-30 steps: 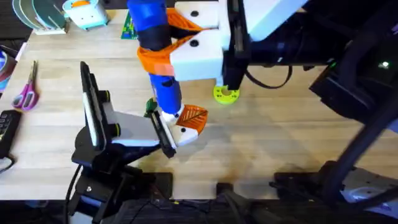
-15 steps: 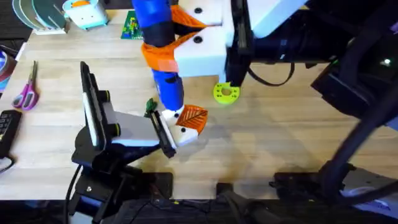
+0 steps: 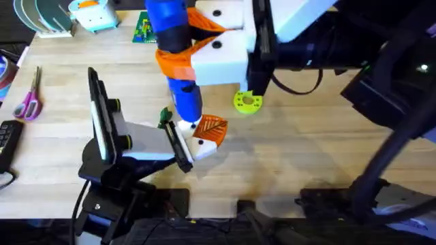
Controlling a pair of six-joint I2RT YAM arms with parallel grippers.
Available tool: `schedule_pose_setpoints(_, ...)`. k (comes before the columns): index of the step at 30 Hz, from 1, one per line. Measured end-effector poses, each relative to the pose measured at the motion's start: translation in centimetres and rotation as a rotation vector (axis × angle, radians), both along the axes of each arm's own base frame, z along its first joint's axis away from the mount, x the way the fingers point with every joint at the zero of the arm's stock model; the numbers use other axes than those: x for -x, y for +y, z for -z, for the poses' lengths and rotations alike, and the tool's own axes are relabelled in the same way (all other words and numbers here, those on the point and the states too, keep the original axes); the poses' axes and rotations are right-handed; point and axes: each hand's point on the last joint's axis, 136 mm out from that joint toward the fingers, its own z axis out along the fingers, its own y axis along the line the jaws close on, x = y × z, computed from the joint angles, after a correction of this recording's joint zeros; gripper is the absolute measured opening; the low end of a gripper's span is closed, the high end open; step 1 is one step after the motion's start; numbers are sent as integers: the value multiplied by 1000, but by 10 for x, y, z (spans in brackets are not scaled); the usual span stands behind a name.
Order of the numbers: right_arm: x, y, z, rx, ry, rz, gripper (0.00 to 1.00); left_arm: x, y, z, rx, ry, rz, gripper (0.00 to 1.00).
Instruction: Pick up the gripper from the table and insert it into the empty holder that is missing its gripper. Then pick up a screw, insert it into the mounting hole, and use the screwdriver to tighten it. Finally, clean up the table by picking up the vegetable and placing it into the bucket.
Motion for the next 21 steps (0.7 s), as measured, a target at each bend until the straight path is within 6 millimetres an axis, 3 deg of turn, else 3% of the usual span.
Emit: schedule_pose_setpoints(21,3,2,2,5,6,-9,79,0,0,0,0,0,0,11)
